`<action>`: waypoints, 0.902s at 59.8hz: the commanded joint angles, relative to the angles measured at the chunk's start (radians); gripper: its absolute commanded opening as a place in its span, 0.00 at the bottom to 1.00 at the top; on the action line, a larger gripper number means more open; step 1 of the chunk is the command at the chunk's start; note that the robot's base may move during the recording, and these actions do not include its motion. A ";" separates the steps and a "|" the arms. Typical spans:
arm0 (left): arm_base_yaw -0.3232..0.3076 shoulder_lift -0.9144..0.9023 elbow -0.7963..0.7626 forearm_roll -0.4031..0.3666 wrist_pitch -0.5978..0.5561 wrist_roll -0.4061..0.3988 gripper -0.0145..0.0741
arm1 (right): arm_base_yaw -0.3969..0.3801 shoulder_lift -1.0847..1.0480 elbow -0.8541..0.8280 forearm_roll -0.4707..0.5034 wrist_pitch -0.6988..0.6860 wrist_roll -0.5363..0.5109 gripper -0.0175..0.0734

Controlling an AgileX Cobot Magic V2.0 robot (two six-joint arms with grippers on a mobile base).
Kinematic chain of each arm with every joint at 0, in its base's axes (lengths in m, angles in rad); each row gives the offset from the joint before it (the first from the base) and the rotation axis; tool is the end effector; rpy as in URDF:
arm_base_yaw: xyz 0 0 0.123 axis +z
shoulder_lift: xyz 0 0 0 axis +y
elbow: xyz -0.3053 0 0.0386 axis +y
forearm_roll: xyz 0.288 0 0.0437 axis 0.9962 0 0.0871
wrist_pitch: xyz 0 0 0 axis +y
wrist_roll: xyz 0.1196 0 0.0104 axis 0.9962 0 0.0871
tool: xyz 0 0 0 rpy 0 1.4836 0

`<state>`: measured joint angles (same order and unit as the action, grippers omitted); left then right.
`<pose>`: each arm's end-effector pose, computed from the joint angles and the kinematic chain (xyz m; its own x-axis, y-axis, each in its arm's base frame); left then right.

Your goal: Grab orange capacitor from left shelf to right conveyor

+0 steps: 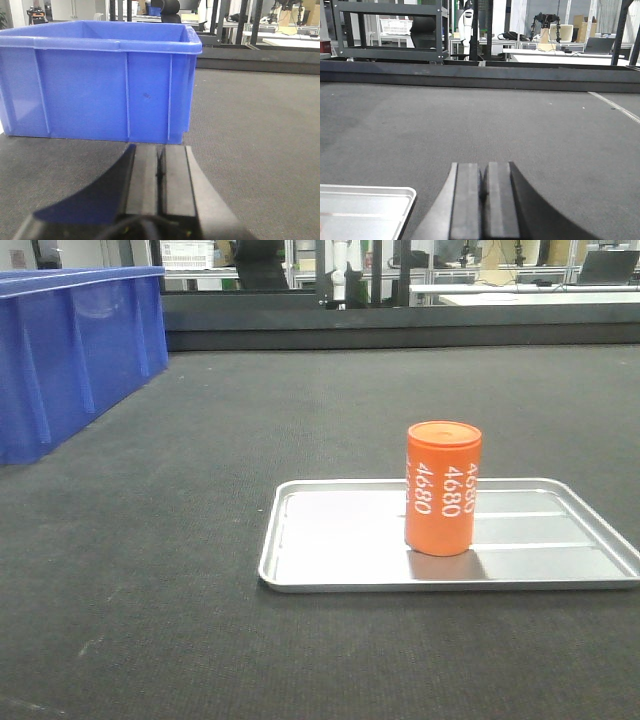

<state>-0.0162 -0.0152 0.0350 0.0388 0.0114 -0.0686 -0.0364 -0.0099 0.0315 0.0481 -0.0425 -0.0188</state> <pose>0.1028 -0.0016 0.2016 0.0555 -0.0307 -0.9980 0.0174 0.9994 -0.0298 0.1025 -0.0040 0.2089 0.1088 0.0253 -0.9937 0.0353 0.9989 0.0293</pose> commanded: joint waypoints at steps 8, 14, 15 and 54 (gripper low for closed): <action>-0.001 -0.009 0.022 -0.001 -0.090 -0.002 0.02 | 0.000 -0.021 -0.021 -0.011 -0.067 -0.001 0.25; -0.001 -0.009 0.022 -0.001 -0.090 -0.002 0.02 | 0.000 -0.021 -0.021 -0.011 -0.053 -0.001 0.25; -0.001 -0.009 0.022 -0.001 -0.090 -0.002 0.02 | 0.000 -0.021 -0.021 -0.011 -0.051 -0.001 0.25; -0.001 -0.009 0.022 -0.001 -0.090 -0.002 0.02 | 0.000 -0.021 -0.021 -0.011 -0.025 0.007 0.25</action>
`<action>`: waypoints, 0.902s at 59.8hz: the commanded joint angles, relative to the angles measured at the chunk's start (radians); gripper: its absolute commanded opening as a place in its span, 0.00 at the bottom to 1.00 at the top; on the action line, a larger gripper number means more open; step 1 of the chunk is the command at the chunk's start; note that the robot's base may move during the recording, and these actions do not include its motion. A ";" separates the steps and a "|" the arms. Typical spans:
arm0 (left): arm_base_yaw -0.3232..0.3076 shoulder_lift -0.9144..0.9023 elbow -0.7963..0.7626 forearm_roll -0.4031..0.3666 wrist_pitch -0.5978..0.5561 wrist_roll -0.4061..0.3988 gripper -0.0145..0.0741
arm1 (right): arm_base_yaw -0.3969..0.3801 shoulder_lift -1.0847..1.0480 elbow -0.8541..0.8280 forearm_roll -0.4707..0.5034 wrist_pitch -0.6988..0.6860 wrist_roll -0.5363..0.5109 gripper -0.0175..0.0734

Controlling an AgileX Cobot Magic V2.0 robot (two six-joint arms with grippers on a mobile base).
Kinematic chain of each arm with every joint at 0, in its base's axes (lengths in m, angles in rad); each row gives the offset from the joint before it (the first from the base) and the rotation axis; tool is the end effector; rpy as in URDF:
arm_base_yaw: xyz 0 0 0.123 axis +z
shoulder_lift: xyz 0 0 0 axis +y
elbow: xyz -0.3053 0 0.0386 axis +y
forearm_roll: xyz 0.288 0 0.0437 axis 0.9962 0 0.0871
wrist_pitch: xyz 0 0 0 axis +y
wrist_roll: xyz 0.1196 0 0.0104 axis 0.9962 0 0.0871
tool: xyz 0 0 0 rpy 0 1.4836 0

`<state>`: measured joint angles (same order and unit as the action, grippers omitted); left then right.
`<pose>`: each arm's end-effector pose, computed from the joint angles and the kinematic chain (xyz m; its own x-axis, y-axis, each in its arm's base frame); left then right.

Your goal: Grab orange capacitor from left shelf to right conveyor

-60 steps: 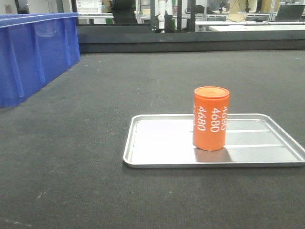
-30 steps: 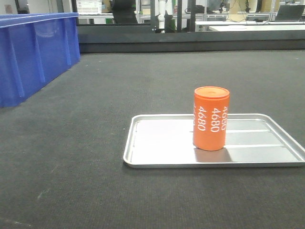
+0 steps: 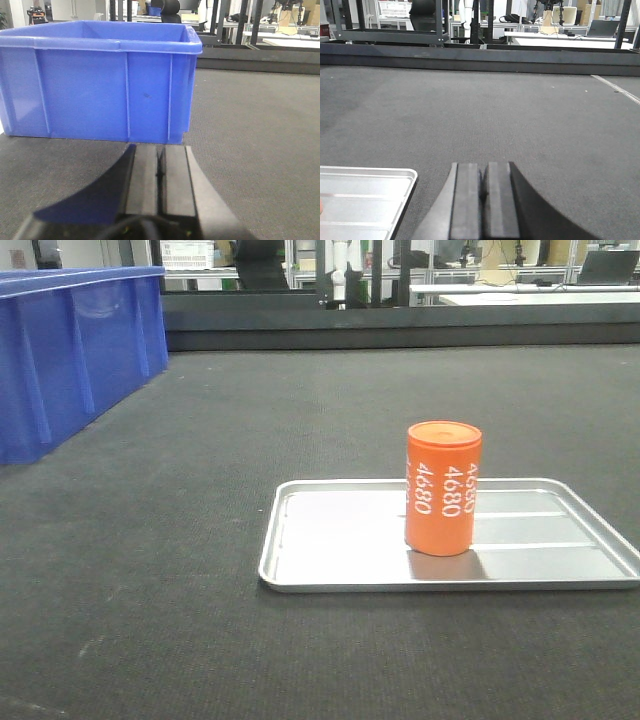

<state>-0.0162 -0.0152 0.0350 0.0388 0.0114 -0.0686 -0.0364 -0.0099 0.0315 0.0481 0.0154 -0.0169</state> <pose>0.1028 -0.0016 0.2016 0.0555 -0.0307 -0.9980 0.0174 0.9994 -0.0298 0.1030 -0.0037 0.2020 0.0512 0.0293 -0.9983 0.0341 0.9989 0.0311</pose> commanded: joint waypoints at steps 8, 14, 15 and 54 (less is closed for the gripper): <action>-0.001 -0.009 0.022 -0.001 -0.090 -0.002 0.02 | 0.000 -0.021 -0.021 -0.011 -0.083 0.011 0.25; -0.001 -0.009 0.022 -0.001 -0.090 -0.002 0.02 | 0.000 -0.021 -0.021 -0.011 -0.083 0.011 0.25; -0.001 -0.009 0.022 -0.001 -0.090 -0.002 0.02 | 0.000 -0.021 -0.021 -0.011 -0.083 0.011 0.25; -0.001 -0.009 0.022 -0.001 -0.090 -0.002 0.02 | 0.000 -0.021 -0.021 -0.011 -0.082 0.017 0.25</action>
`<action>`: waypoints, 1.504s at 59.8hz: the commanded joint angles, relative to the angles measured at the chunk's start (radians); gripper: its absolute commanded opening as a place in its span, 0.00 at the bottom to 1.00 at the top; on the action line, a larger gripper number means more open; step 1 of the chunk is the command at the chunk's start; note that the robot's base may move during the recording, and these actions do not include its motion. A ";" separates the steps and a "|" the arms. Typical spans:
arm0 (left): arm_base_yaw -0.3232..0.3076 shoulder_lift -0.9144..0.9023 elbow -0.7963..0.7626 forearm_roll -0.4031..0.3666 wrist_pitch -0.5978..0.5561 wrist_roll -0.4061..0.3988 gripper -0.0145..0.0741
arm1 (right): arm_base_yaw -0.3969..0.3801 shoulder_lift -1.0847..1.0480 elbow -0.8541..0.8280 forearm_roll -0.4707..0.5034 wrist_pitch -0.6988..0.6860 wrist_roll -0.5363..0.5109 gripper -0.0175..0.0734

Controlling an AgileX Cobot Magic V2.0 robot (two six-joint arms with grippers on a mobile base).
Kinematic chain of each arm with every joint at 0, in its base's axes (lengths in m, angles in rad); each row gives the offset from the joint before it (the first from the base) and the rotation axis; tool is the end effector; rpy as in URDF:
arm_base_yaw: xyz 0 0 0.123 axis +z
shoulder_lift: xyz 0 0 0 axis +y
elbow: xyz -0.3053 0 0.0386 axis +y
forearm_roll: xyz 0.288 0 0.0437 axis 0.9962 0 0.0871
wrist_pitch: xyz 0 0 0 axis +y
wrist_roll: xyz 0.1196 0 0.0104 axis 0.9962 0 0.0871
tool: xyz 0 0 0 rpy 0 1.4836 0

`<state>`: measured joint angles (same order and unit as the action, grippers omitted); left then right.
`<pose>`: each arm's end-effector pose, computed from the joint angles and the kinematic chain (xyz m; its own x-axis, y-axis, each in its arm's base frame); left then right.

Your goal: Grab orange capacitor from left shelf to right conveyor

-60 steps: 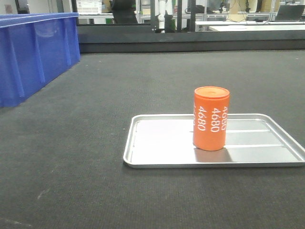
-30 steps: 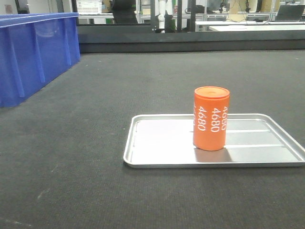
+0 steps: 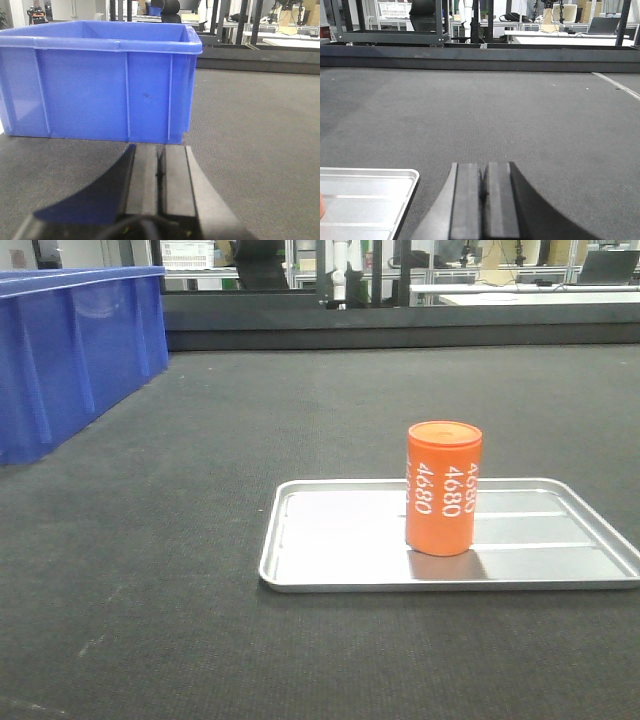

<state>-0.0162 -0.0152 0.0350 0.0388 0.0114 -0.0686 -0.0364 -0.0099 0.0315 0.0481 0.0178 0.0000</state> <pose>0.1028 -0.0016 0.2016 0.0555 -0.0307 -0.9980 0.0174 0.9994 -0.0298 0.1031 -0.0036 0.2017 0.0494 0.0463 -0.9977 0.0332 0.9983 0.0480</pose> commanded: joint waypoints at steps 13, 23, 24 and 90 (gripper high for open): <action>-0.001 -0.009 0.022 -0.001 -0.090 -0.002 0.02 | 0.000 -0.021 -0.021 -0.011 -0.085 0.000 0.25; -0.001 -0.009 0.022 -0.001 -0.029 -0.002 0.02 | 0.000 -0.021 -0.021 -0.011 -0.085 0.000 0.25; -0.001 -0.009 0.022 -0.001 -0.018 -0.002 0.02 | 0.000 -0.021 -0.021 -0.011 -0.085 0.000 0.25; -0.076 -0.009 0.022 0.043 -0.029 -0.002 0.02 | 0.000 -0.021 -0.021 -0.011 -0.085 0.000 0.25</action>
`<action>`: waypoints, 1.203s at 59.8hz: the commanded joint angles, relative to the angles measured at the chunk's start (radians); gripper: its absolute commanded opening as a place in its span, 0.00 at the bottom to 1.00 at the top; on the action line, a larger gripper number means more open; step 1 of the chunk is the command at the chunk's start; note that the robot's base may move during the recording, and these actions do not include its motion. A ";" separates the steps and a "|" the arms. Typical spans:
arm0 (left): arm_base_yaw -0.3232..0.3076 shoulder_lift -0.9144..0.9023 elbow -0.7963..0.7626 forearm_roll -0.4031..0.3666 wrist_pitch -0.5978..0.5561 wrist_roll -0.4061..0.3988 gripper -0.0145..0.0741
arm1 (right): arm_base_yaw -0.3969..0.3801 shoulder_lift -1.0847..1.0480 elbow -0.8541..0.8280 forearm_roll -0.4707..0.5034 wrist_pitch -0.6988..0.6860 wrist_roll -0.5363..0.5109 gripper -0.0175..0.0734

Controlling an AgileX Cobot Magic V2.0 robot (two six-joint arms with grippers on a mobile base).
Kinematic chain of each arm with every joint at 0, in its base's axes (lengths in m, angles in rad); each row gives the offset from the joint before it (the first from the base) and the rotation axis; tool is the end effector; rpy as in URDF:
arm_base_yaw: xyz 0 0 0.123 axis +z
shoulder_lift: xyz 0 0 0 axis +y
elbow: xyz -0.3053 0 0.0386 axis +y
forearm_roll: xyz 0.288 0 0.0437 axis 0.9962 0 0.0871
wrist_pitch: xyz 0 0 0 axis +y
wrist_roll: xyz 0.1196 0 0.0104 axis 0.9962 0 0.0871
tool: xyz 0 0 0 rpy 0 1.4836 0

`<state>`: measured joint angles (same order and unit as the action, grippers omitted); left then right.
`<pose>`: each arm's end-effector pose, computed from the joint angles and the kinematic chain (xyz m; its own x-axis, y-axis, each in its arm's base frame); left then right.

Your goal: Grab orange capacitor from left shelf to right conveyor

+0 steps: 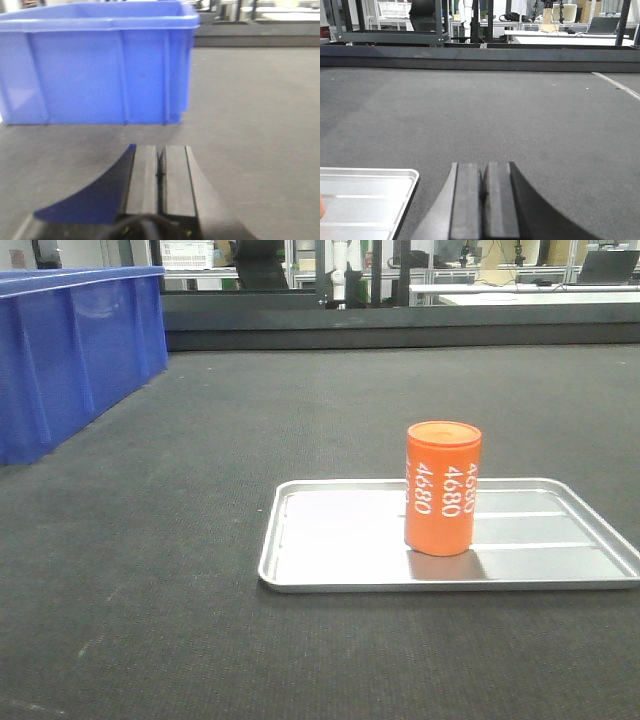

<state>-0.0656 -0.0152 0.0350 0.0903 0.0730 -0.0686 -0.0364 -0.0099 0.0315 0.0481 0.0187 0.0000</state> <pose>0.1028 -0.0060 0.1943 -0.0040 0.0218 -0.9998 0.0591 0.9980 0.0215 0.1031 -0.0036 0.2016 0.0485 0.0463 -0.9977 0.0332 0.9983 0.0480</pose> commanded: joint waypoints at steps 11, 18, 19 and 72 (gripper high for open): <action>-0.061 -0.009 0.022 -0.008 -0.111 -0.002 0.02 | 0.000 -0.021 -0.021 -0.011 -0.086 0.000 0.25; -0.061 -0.009 0.022 -0.008 -0.166 -0.002 0.02 | 0.000 -0.021 -0.021 -0.011 -0.086 0.000 0.25; -0.061 -0.009 0.022 -0.008 -0.173 -0.002 0.02 | 0.000 -0.021 -0.021 -0.011 -0.086 0.000 0.25; -0.061 -0.009 0.022 -0.020 -0.130 -0.002 0.02 | 0.000 -0.021 -0.021 -0.011 -0.086 0.000 0.25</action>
<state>-0.1177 -0.0152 0.0350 0.0773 0.0141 -0.0686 -0.0364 -0.0099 0.0315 0.0481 0.0187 0.0000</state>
